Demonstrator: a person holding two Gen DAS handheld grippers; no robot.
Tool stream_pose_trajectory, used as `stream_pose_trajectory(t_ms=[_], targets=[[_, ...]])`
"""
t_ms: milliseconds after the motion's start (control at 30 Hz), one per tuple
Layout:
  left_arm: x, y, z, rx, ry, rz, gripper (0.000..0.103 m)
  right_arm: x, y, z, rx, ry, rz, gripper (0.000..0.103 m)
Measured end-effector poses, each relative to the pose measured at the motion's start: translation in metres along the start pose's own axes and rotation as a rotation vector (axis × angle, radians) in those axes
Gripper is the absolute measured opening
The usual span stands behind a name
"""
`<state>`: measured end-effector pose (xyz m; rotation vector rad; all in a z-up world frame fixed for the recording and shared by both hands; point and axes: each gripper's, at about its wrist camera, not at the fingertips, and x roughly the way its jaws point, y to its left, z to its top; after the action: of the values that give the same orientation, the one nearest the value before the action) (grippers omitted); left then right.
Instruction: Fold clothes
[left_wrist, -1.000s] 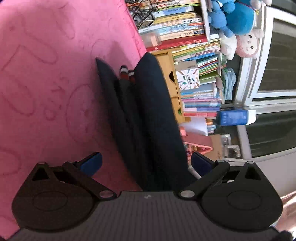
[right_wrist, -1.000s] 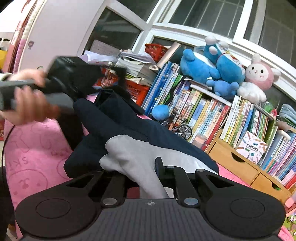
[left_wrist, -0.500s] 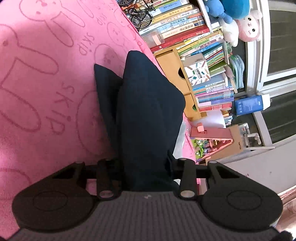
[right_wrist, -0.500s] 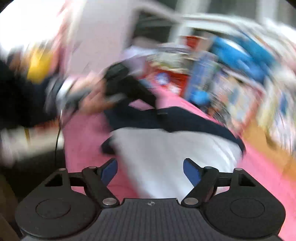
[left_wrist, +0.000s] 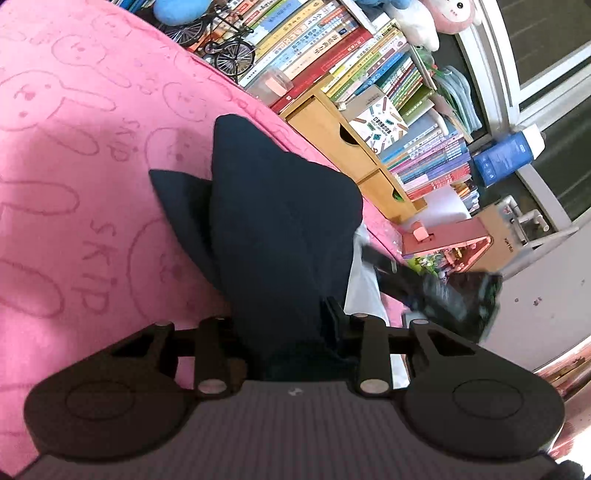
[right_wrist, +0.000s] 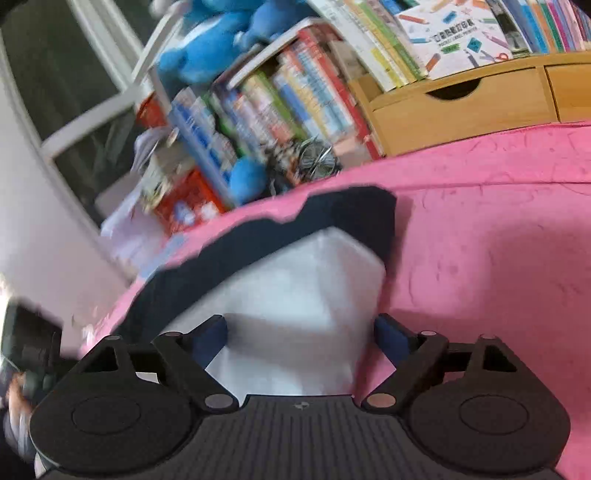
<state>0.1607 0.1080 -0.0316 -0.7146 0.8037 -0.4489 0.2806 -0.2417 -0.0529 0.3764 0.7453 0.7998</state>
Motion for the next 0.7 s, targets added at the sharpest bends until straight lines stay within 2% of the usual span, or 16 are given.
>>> stream_pose_trajectory(t_ms=[33, 67, 100, 167, 333, 433, 467, 567, 633, 667, 700], targets=[[-0.001, -0.002, 0.000, 0.010, -0.008, 0.007, 0.032, 0.004, -0.001, 0.003, 0.045, -0.007, -0.003, 0.076], [-0.005, -0.009, -0.001, 0.044, -0.030, 0.018, 0.031, 0.005, 0.000, 0.005, 0.083, -0.008, -0.025, 0.055], [-0.011, -0.016, -0.002, 0.085, -0.048, 0.025, 0.029, 0.006, 0.002, 0.007, 0.118, -0.011, -0.044, 0.042], [-0.027, -0.032, -0.003, 0.149, -0.081, 0.021, 0.027, -0.012, 0.019, 0.006, 0.123, -0.052, -0.027, 0.030], [-0.083, -0.062, 0.009, 0.269, -0.174, -0.002, 0.027, -0.057, 0.070, 0.021, 0.153, -0.131, 0.062, 0.029], [-0.101, -0.069, 0.028, 0.340, -0.205, 0.089, 0.030, -0.051, 0.100, 0.048, 0.142, -0.109, 0.050, 0.029], [-0.098, -0.066, 0.035, 0.363, -0.206, 0.154, 0.032, -0.045, 0.109, 0.057, 0.137, -0.099, 0.039, 0.029], [-0.068, -0.040, 0.046, 0.427, -0.158, 0.370, 0.038, 0.006, 0.125, 0.065, 0.008, -0.093, -0.056, 0.032], [-0.044, -0.011, 0.051, 0.409, -0.079, 0.474, 0.045, 0.048, 0.122, 0.057, -0.074, -0.097, -0.163, 0.034], [-0.036, 0.005, 0.053, 0.373, -0.053, 0.490, 0.048, 0.068, 0.120, 0.050, -0.109, -0.104, -0.226, 0.041], [-0.037, 0.018, 0.054, 0.340, -0.072, 0.458, 0.058, 0.088, 0.116, 0.044, -0.141, -0.108, -0.288, 0.055]])
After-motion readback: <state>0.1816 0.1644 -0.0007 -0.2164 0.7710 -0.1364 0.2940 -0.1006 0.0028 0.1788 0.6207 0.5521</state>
